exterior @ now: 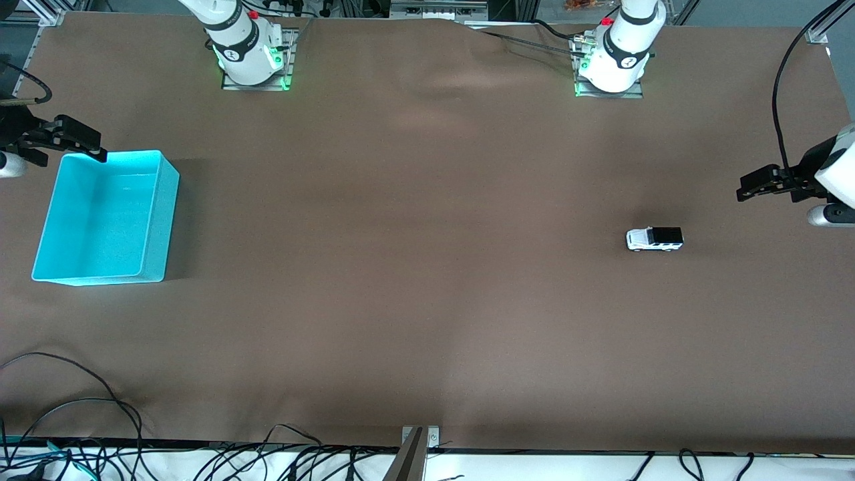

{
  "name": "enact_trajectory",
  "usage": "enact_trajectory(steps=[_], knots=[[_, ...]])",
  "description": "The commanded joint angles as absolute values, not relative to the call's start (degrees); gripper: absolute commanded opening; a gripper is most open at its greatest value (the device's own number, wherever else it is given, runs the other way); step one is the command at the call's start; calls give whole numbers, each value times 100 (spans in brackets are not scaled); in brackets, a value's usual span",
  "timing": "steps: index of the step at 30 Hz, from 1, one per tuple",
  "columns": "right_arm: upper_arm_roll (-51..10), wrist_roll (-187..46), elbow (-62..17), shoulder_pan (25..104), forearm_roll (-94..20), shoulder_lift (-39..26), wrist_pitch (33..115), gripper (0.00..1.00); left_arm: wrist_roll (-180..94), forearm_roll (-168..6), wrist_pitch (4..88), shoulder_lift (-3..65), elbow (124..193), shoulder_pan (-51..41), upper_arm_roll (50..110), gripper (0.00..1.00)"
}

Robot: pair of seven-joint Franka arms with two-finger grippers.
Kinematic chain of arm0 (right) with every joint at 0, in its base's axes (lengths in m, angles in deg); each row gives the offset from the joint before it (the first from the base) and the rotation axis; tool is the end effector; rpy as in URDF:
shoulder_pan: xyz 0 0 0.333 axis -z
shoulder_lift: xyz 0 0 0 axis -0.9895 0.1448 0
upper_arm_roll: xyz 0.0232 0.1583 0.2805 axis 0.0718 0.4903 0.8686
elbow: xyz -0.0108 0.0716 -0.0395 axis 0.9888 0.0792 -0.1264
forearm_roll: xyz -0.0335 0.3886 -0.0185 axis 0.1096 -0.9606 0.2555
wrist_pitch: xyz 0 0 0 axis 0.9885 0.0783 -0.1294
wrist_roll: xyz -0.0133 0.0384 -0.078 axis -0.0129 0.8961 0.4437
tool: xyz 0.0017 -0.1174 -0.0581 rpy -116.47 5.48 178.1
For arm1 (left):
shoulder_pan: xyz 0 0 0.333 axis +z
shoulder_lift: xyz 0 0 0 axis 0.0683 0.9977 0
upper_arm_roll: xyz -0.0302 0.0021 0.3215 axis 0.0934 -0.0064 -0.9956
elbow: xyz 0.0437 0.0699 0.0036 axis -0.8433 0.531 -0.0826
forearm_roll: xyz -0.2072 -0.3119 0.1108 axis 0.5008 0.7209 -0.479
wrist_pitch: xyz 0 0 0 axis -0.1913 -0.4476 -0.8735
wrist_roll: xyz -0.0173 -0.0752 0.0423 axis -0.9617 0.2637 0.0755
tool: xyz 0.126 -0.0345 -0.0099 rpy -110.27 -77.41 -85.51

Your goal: Wind and store white jeep toy

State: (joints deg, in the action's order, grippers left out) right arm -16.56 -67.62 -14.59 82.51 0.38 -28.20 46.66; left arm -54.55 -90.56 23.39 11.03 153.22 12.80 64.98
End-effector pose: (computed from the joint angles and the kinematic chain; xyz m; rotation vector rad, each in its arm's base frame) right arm 0.5535 -0.0255 0.5850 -3.1342 -0.1461 0.1087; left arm 0.5750 0.0606 0.5208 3.1360 0.0113 -0.1615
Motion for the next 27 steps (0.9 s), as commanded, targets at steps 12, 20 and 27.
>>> enact_trajectory(steps=[12,20,27], knots=[[-1645,-6802,-1316,8264,80,-2777,4602,100,-5470,-8958,2309,1249,15286,1332,6490,100],[-1645,-6793,-1316,8264,80,-2777,4602,100,-3581,-8984,2309,1302,15286,1323,6481,100],[-1653,-6793,-1316,8264,80,-2768,4603,100,-2475,-8985,2309,1355,15295,1323,6481,100]])
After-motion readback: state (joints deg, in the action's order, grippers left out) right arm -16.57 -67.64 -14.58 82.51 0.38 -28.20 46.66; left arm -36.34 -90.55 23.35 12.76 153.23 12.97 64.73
